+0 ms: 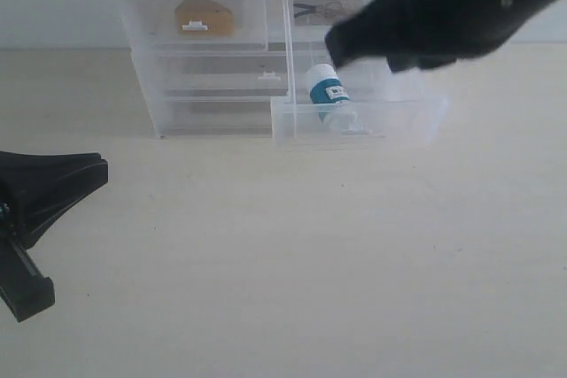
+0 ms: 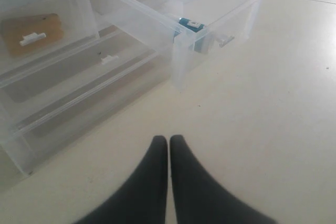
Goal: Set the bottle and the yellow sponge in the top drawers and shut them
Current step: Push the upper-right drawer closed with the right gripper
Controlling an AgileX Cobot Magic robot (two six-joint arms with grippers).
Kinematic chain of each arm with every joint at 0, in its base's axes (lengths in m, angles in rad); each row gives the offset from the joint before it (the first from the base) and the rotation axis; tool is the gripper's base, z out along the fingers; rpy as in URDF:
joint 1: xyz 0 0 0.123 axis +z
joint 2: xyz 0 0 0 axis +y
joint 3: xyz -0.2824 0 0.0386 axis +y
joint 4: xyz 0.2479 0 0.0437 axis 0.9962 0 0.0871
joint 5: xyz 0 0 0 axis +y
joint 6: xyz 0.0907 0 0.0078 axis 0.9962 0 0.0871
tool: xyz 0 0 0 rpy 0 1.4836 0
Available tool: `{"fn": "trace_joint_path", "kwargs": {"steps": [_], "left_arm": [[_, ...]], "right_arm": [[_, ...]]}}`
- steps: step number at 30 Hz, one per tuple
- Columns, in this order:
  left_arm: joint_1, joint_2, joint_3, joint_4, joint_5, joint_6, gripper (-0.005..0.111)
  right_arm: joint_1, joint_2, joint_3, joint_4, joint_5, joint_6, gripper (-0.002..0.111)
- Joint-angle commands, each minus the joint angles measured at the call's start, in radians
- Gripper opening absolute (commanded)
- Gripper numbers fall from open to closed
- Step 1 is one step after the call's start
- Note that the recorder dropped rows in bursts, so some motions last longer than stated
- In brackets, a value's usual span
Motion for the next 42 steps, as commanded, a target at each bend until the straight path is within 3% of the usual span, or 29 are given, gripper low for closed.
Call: {"fn": "trace_joint_path", "kwargs": {"steps": [1,7,15,23,30,34,42], "left_arm": [[0.000,-0.002,0.003,-0.010,-0.003,-0.009,0.004],[0.000,-0.002,0.003,-0.010,-0.003,-0.009,0.004],[0.000,-0.002,0.003,-0.010,-0.003,-0.009,0.004],[0.000,-0.002,0.003,-0.010,-0.003,-0.009,0.004],[0.000,-0.002,0.003,-0.010,-0.003,-0.009,0.004],[0.000,-0.002,0.003,-0.010,-0.003,-0.009,0.004],[0.000,-0.002,0.003,-0.010,-0.009,-0.009,0.004]], "right_arm": [[0.022,0.022,0.128,0.015,-0.115,0.016,0.001],[0.022,0.126,0.163,-0.023,-0.228,0.040,0.001],[0.022,0.205,0.118,-0.307,-0.277,0.276,0.001],[0.017,0.219,0.060,-0.356,-0.365,0.274,0.001],[-0.077,0.332,-0.027,-0.377,-0.383,0.285,0.001],[-0.082,0.359,-0.048,-0.362,-0.364,0.282,0.001],[-0.042,0.184,-0.048,-0.284,-0.232,0.222,0.001]]}}
